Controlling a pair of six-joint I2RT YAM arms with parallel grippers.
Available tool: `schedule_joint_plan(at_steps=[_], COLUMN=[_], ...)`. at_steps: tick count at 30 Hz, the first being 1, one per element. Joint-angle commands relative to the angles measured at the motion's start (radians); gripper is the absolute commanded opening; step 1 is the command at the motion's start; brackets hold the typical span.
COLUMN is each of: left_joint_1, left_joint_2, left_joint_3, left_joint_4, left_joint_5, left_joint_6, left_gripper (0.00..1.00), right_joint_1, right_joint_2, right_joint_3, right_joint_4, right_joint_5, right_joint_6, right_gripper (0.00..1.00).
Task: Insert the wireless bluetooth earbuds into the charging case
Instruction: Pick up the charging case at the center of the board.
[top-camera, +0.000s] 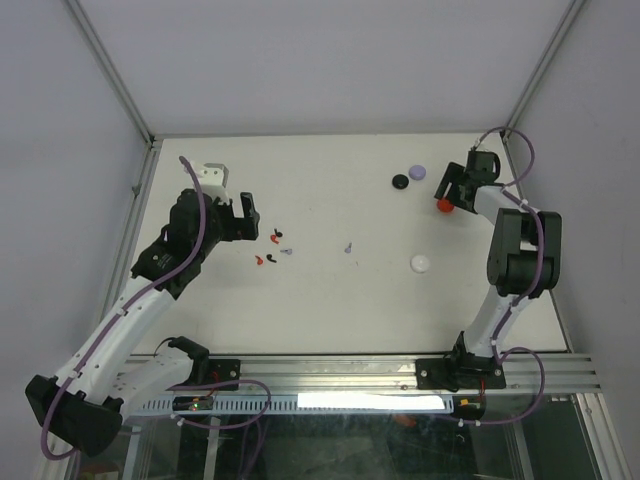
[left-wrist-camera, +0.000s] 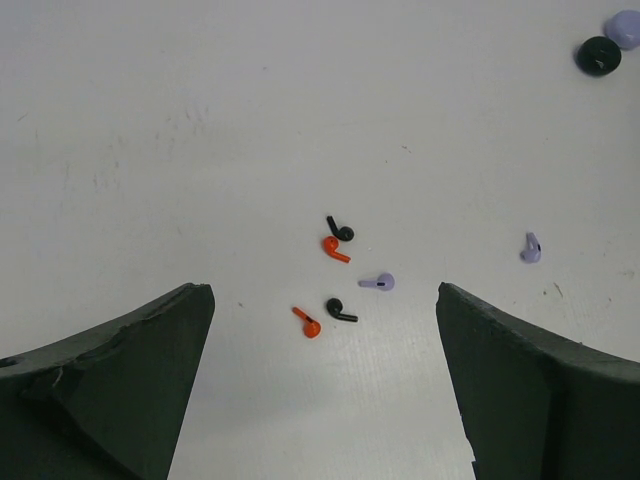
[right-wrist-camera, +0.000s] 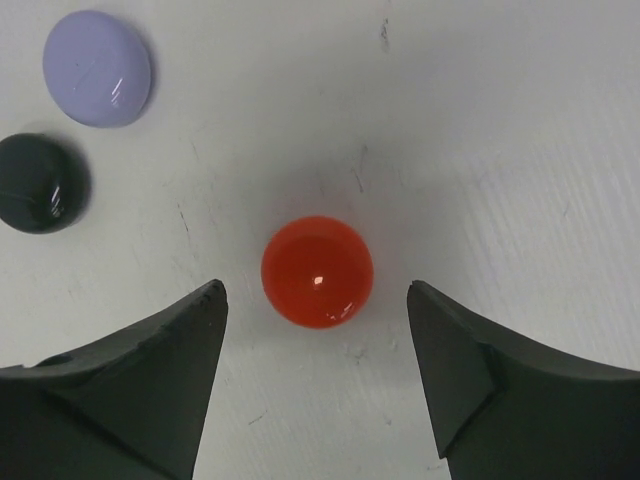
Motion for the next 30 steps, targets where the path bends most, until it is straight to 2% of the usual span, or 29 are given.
schedule_joint_plan(at_steps=[1,12,17,25,30], left_joint_1=[0.016,0.034,0.051,0.062,0.067], left_joint_2=[0.005,0.022,0.024,0.04,0.048], left_joint_3=[-0.001,-0.003,-0.002,0.001,0.005], left_joint_4=[0.035,0.041,0.041,0.041,0.041], left_joint_5=[0.038,0.088,0.108,0.169,0.208], left_joint_6=[0.01,0.008,0.007,0.0,-0.004], left_gripper=[0.99,0.99,0.99,0.99,0.99], right_joint_1=[-0.001,0.009,0.019,0.067,0.141], right_joint_2=[0.054,0.143,0.149,0.073,-0.03], right_joint_3=[0.094,0.145,0.138,0.082,0.014], right_joint_4=[-0.016,-0.058,-0.079,-0.08,-0.051], right_joint_5=[-0.044,-0.051,-0.043,-0.026,-0.05], right_joint_6=[-0.068,-0.077,-0.086,-0.122,-0.16], right_gripper=[0.75,0.65,0.56,0.4,0.38])
